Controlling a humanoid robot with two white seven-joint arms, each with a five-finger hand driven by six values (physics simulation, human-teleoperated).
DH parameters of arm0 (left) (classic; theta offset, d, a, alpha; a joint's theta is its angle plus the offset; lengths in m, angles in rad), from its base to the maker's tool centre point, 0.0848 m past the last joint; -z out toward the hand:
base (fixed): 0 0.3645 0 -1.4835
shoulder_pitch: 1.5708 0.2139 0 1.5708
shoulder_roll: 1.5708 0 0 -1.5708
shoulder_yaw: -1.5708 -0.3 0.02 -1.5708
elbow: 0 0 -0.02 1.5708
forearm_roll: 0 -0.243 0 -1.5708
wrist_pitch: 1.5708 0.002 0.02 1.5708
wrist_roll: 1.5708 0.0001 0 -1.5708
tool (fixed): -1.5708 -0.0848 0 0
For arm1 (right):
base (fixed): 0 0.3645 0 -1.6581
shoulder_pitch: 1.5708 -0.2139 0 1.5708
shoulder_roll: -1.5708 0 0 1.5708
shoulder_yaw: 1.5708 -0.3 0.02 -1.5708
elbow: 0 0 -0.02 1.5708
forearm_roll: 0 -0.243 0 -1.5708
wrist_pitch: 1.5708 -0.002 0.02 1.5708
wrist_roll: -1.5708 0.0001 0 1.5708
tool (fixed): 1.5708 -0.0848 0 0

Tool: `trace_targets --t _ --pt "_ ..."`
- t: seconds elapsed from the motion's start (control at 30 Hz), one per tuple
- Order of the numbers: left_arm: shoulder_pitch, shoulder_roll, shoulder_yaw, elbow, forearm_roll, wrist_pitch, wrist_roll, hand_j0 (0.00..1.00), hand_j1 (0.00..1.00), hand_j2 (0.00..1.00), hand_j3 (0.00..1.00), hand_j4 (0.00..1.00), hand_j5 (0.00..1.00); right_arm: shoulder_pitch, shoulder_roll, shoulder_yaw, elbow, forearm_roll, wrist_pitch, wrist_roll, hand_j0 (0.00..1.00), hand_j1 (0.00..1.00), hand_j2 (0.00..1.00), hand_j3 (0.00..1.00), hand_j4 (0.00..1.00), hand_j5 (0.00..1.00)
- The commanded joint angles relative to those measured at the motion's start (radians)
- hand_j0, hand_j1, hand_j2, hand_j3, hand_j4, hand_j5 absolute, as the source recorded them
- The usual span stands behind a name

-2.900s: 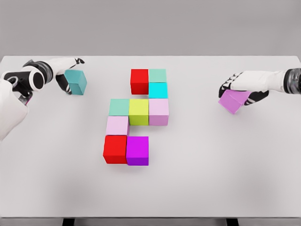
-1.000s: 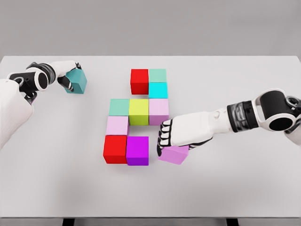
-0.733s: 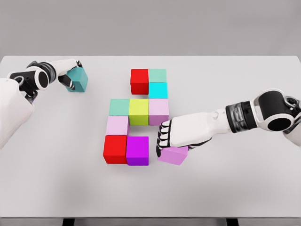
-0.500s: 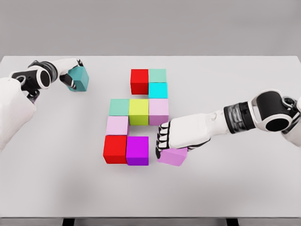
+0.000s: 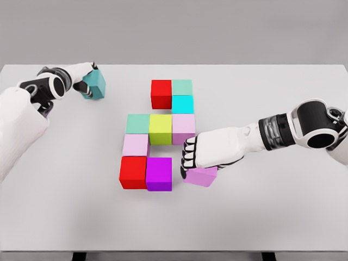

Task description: Assemble the squares on the desktop into the number 2

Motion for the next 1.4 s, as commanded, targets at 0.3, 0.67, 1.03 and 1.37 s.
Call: trace_targets --t 0.3,0.67,1.03,1.37 --pt "0.009 -0.001 -0.003 -0.109 0.003 0.045 0.002 0.39 0.39 0.39 0.39 0.39 0.39 -0.003 0.026 0.009 0.012 0.027 0.003 -0.001 0.43 0.43 0.43 0.43 0.43 0.43" --pt "0.002 0.013 -0.015 -0.140 0.037 0.048 0.002 0.39 0.39 0.39 0.39 0.39 0.39 -0.005 0.041 0.042 0.012 0.050 0.003 -0.001 0.43 0.43 0.43 0.43 0.43 0.43" --pt "0.000 0.008 -0.018 -0.140 0.038 0.080 0.002 0.39 0.39 0.39 0.39 0.39 0.39 -0.015 0.040 0.048 0.013 0.080 0.003 -0.001 0.44 0.44 0.44 0.44 0.44 0.44" --pt "0.002 -0.006 -0.056 -0.140 0.038 0.080 0.002 0.39 0.39 0.39 0.39 0.39 0.39 -0.017 0.041 0.048 0.013 0.081 0.003 -0.001 0.44 0.44 0.44 0.44 0.44 0.44"
